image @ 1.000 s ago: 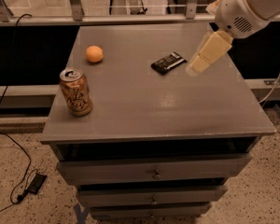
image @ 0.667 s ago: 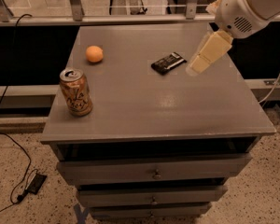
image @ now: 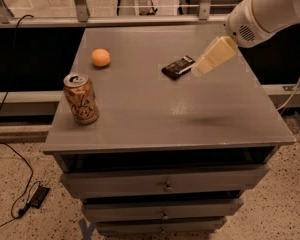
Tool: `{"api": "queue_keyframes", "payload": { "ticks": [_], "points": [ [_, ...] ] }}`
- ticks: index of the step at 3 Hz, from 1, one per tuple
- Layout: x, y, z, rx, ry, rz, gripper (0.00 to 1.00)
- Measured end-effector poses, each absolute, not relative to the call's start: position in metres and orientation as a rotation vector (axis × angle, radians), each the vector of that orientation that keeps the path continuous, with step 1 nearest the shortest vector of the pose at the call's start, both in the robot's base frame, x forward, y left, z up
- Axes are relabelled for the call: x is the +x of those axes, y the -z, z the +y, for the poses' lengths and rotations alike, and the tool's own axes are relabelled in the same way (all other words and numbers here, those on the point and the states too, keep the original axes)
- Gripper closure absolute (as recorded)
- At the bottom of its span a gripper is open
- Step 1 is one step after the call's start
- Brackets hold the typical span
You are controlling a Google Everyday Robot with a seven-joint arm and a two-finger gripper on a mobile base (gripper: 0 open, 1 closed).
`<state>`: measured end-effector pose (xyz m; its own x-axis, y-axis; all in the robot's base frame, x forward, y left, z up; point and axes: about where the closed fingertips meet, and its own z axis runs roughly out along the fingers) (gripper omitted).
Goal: Pick rxbar chocolate
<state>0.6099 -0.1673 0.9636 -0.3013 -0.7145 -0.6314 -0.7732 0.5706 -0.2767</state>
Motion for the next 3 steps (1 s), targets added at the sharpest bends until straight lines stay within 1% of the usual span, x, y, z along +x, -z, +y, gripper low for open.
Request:
{"api": "queue_keyframes", "payload": {
  "ticks": [1,2,3],
  "points": [
    [0.645,-0.925,-0.162,-1.018,-0.239,2.053,0.0],
    [0.671,-0.895,-0.148,-0.932,-0.349,2.028,0.0],
    [0.681,-0.872,-0.134,-0.909,-0.412,2.013,0.0]
  ]
}}
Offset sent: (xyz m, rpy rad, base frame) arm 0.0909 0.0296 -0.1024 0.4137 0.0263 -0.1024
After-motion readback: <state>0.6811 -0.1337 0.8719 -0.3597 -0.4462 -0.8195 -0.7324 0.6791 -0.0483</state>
